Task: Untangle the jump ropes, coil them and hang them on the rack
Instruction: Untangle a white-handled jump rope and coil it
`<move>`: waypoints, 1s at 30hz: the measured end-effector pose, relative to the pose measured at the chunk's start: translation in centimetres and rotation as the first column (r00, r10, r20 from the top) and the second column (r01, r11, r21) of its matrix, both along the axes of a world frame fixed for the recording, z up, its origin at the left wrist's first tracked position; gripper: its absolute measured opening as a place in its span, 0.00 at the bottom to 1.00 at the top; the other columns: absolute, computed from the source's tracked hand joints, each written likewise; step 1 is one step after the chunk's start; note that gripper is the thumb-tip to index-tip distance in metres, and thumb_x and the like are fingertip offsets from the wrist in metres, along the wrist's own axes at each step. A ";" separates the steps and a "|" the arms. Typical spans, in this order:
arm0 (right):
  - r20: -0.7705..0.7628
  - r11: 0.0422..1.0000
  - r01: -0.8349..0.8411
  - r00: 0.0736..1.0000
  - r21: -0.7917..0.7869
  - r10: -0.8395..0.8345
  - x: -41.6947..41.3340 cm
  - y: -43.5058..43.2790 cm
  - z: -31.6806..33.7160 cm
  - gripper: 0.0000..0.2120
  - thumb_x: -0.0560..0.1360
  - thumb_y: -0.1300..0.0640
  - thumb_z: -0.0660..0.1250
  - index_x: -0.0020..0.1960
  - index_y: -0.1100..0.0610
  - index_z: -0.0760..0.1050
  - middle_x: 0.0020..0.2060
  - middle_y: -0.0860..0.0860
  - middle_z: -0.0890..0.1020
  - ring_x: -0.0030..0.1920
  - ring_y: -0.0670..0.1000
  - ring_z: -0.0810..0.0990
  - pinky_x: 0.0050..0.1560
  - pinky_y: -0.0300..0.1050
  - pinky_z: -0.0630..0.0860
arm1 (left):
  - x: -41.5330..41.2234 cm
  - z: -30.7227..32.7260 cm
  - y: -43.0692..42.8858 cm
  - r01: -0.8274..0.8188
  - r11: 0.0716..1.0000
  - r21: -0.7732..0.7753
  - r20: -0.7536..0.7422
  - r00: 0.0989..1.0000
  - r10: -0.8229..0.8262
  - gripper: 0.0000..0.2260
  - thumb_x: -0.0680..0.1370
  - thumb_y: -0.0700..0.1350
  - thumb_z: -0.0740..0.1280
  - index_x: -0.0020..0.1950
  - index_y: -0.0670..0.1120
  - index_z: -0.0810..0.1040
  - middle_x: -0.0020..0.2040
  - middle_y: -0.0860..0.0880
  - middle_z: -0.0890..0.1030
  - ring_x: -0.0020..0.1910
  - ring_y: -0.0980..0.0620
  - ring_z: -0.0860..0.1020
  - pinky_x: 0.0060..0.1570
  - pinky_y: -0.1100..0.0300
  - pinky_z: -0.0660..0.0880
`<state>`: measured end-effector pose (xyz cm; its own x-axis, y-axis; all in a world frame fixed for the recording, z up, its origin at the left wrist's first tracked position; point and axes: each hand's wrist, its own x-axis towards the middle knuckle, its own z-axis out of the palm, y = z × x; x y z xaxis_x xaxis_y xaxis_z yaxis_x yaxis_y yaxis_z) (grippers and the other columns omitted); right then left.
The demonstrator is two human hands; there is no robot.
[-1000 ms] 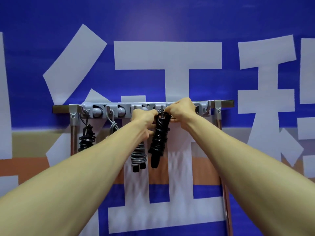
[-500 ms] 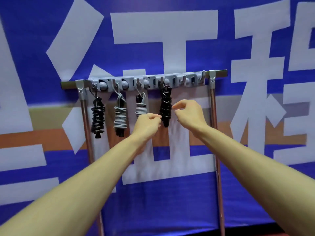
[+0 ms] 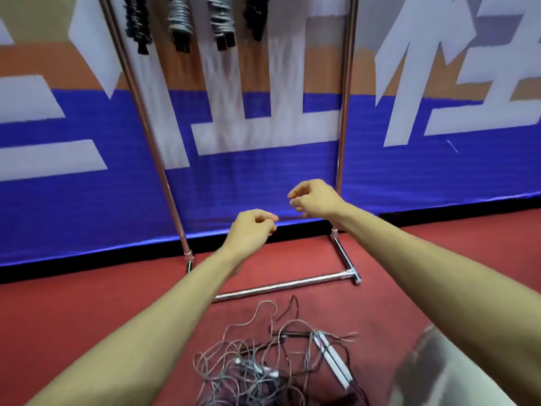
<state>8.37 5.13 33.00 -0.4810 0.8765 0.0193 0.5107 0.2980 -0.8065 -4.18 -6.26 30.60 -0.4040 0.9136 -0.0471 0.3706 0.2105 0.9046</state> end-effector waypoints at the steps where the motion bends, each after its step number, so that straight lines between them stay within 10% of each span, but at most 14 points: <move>1: 0.018 0.999 0.006 1.000 -0.035 -0.005 0.6 -0.6 -2.1 0.05 0.74 0.63 0.66 0.43 0.55 0.78 0.36 0.51 0.79 0.36 0.49 0.77 0.39 0.43 0.79 | 0.7 -2.2 -0.8 0.014 0.999 -0.034 0.001 1.000 -0.014 0.10 0.76 0.38 0.64 0.45 0.50 0.82 0.41 0.50 0.83 0.44 0.50 0.80 0.50 0.58 0.75; 15: 0.207 0.890 0.228 0.966 -0.395 -0.155 5.2 2.2 -25.3 0.11 0.73 0.67 0.60 0.33 0.59 0.75 0.35 0.60 0.79 0.32 0.55 0.77 0.34 0.45 0.78 | 6.6 -22.0 -0.5 0.065 0.944 -0.324 0.413 0.907 0.079 0.11 0.79 0.35 0.60 0.49 0.46 0.80 0.44 0.46 0.82 0.45 0.51 0.81 0.46 0.63 0.76; 21: 0.544 0.835 0.315 0.839 -0.451 -0.023 8.7 2.7 -35.2 0.12 0.75 0.61 0.63 0.53 0.68 0.79 0.49 0.62 0.83 0.50 0.61 0.82 0.55 0.52 0.78 | 7.9 -28.4 2.4 0.109 0.889 -0.445 0.413 0.906 0.096 0.11 0.80 0.35 0.58 0.54 0.43 0.79 0.43 0.46 0.81 0.43 0.51 0.80 0.47 0.62 0.76; 30: 0.758 0.938 0.142 0.632 -0.317 0.160 10.7 -3.1 -43.6 0.14 0.76 0.52 0.61 0.59 0.58 0.72 0.57 0.56 0.78 0.60 0.59 0.75 0.58 0.49 0.69 | 10.1 -33.4 2.3 0.180 0.820 -0.544 0.421 0.903 0.081 0.11 0.80 0.36 0.57 0.52 0.43 0.80 0.40 0.48 0.80 0.39 0.53 0.79 0.44 0.62 0.76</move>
